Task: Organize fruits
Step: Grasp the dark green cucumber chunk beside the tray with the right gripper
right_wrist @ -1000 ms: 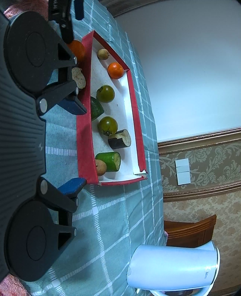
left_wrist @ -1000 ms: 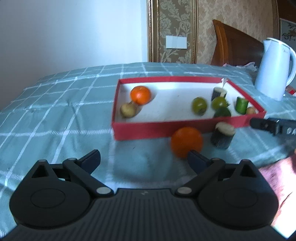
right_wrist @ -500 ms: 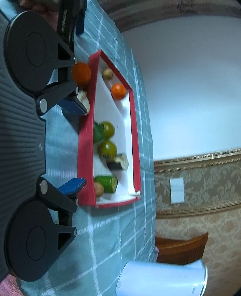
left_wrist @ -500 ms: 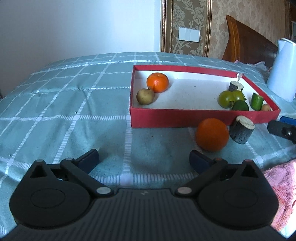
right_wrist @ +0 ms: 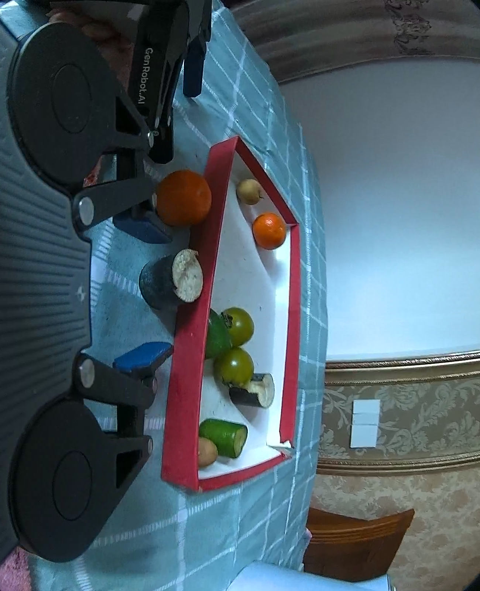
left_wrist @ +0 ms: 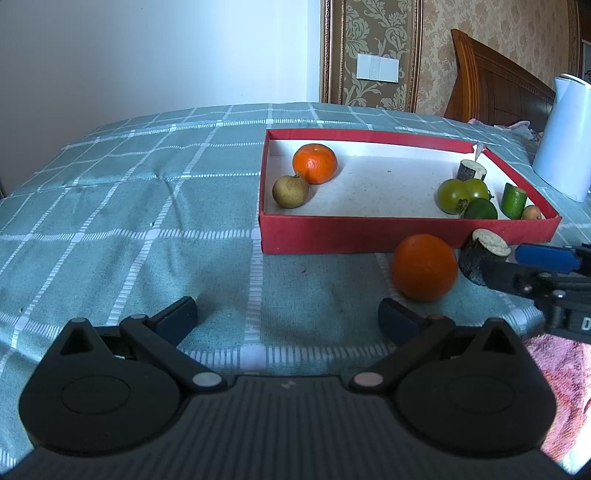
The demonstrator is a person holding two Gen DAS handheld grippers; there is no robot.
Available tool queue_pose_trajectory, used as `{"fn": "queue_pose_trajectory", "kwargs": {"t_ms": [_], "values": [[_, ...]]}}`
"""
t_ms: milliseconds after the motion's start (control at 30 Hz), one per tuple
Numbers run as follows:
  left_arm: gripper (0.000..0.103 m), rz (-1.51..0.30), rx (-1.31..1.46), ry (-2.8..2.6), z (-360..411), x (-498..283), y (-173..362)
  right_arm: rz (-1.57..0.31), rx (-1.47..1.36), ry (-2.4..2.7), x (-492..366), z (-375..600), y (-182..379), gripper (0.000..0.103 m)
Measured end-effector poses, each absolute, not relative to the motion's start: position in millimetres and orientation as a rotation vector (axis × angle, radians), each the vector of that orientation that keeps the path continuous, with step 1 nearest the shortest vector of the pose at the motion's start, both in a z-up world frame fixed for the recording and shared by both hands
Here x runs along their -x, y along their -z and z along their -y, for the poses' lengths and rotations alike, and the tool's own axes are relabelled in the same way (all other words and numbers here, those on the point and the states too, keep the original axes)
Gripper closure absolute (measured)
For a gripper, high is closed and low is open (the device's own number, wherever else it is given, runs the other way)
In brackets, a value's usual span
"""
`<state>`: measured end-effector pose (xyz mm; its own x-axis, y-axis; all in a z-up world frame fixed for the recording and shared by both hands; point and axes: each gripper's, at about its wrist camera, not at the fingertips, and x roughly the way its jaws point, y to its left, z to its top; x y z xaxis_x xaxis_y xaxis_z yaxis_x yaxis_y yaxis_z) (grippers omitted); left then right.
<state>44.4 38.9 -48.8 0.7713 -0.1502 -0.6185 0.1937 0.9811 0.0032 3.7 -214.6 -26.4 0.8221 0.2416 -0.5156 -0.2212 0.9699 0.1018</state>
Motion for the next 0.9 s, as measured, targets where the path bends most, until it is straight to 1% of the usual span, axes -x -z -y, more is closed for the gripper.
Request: {"fn": "queue_pose_trajectory", "kwargs": {"t_ms": [300, 367, 433, 567, 600, 633, 900], "values": [[0.000, -0.664, -0.068, 0.186, -38.9, -44.4, 48.8, -0.561, -0.034, -0.244, -12.3, 206.4, 27.0, 0.049], [0.000, -0.664, -0.069, 0.186, -38.9, -44.3, 48.8, -0.566, -0.032, -0.241, -14.1, 205.2, 27.4, 0.052], [0.000, -0.664, -0.069, 0.186, -39.0, -44.3, 48.9, -0.580, -0.038, -0.240, -17.0, 204.7, 28.3, 0.058], [0.000, -0.664, -0.069, 0.187, -39.1, -44.4, 48.9, -0.598, -0.050, -0.234, -21.4, 205.1, 29.9, 0.062], [0.000, -0.664, -0.069, 0.187, -39.0, -44.4, 48.9, -0.601, -0.053, -0.237, -22.3, 205.1, 30.2, 0.066], [0.000, -0.664, -0.068, 0.187, -39.0, -44.4, 48.9, -0.603, -0.053, -0.235, -23.1, 204.6, 30.4, 0.067], [0.000, -0.664, -0.068, 0.187, -39.1, -44.5, 49.0, -0.602, -0.080, -0.233, -24.5, 207.8, 31.1, 0.068]]}}
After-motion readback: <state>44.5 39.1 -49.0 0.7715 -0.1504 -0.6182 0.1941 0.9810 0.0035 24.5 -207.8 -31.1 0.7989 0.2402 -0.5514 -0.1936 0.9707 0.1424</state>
